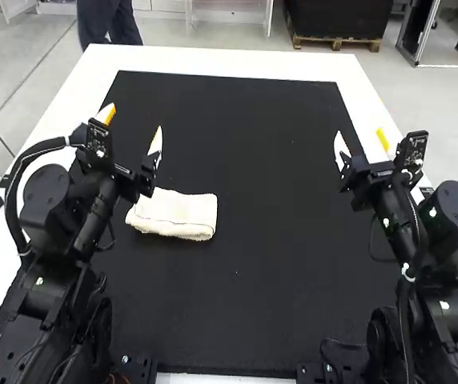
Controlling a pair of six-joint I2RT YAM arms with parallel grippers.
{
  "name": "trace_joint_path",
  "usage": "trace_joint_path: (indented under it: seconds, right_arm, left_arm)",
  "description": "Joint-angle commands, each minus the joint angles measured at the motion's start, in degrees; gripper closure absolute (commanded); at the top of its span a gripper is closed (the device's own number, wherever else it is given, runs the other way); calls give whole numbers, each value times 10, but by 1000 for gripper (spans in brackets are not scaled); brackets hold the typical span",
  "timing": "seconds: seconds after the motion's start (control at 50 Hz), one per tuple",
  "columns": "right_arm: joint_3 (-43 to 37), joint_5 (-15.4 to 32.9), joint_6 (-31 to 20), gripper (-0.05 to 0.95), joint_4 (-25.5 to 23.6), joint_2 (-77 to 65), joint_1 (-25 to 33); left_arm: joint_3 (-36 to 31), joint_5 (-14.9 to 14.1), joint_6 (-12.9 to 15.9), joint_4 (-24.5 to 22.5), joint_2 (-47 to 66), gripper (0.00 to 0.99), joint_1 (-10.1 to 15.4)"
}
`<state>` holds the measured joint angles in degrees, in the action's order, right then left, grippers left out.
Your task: Fold the towel.
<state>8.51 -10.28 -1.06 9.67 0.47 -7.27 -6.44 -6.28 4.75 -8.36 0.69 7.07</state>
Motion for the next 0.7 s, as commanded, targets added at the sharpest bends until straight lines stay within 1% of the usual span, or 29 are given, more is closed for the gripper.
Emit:
trace_joint_path:
  seconds: [0.0,0.04,0.12,0.16,0.18,0.22,0.32,0.34,0.36,0.4,0.44,0.52,0.58,0.6,0.62,0.64,0.68]
  right_arm:
    - [3,-10,8,-8,4,-2,9]
    - [2,-11,8,-8,4,-2,8]
    - [-1,-13,8,-8,4,-2,8]
    - [-3,-22,8,-8,5,-3,8]
    - [-4,-34,8,-8,5,-2,9]
    - [-8,-77,9,-8,4,-2,8]
    - [-10,-229,8,-8,0,-2,8]
    - [-10,-247,5,-8,-3,-3,8]
    - [-13,-254,-3,-8,-7,-3,8]
    - [-17,-254,-26,-8,-14,-2,8]
    - [-20,-246,-33,-8,-21,-3,8]
    - [-24,-200,-53,-8,-30,-2,8]
    - [-24,-185,-63,-8,-33,-3,8]
    - [-24,-183,-66,-8,-34,-2,8]
    - [-26,-182,-69,-8,-36,-3,9]
    - [-25,-174,-83,-8,-39,-3,8]
    - [-25,-171,-90,-8,-39,-3,9]
  left_arm:
    - [-15,-7,-21,5,-9,25,-4]
    - [-13,-7,-22,5,-9,26,-3]
    - [-2,-1,-33,15,-9,28,-2]
    - [11,-4,-33,17,-9,28,-4]
    - [19,-5,-33,12,-9,30,-3]
    - [30,1,-34,5,-9,28,-1]
    - [50,5,-34,10,-9,28,-4]
    - [50,5,-33,9,-9,28,-4]
    - [49,5,-33,9,-9,28,-4]
    - [49,5,-33,10,-9,28,-2]
    - [49,5,-33,10,-9,28,-1]
    - [51,5,-33,6,-9,28,-1]
    - [54,3,-36,5,-9,28,-1]
    - [55,0,-39,5,-9,28,-1]
    - [56,-1,-48,8,-9,28,-1]
    - [60,0,-55,8,-9,28,-1]
    - [63,0,-66,13,-9,26,-1]
